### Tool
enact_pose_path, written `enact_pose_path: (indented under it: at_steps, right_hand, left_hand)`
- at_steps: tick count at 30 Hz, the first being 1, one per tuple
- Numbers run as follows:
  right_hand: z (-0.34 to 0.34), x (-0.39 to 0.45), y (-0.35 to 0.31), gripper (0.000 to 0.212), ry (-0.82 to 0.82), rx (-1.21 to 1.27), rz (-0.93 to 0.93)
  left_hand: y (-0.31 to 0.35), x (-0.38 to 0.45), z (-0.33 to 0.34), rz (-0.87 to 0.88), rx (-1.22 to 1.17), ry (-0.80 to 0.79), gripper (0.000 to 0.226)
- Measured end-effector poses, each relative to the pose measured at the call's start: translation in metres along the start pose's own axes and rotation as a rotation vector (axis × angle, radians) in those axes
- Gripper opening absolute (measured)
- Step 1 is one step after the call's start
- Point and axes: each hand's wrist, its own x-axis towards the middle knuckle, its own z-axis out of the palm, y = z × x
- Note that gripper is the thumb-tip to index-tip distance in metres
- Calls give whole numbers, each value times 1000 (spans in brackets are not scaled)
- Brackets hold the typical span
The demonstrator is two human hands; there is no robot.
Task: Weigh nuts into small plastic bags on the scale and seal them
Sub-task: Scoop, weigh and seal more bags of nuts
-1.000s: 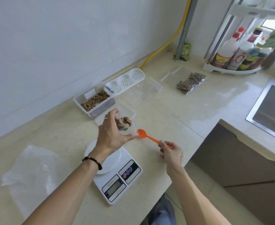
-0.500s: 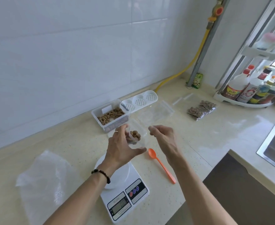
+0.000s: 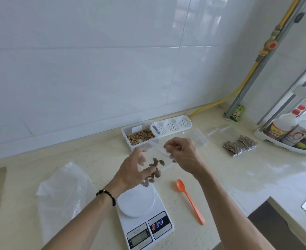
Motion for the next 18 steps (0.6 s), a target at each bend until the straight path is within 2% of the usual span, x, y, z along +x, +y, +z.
enact_pose_path:
  at_steps: [3,4,7,12,18]
  right_hand:
    - [5,4,-1,20,-42,38,19]
    - [7,5,0,20,-41,67,37]
    - [15,6,8,15,-44,153,93]
    - [30,2,34,6,-118,53,172]
    - [48,-8,88,12,-77,149,462]
  left_hand:
    - [-19,-3,-17,-108,-51,-80,10]
    - [-25,-5,-22,-133,-59,-80,7]
    - [-39,-8,-29,-176,-4,-53,25]
    - [-47,-5,-29,-211,48,-37,20]
    - [-61,3,-12,-206,188,-38,8]
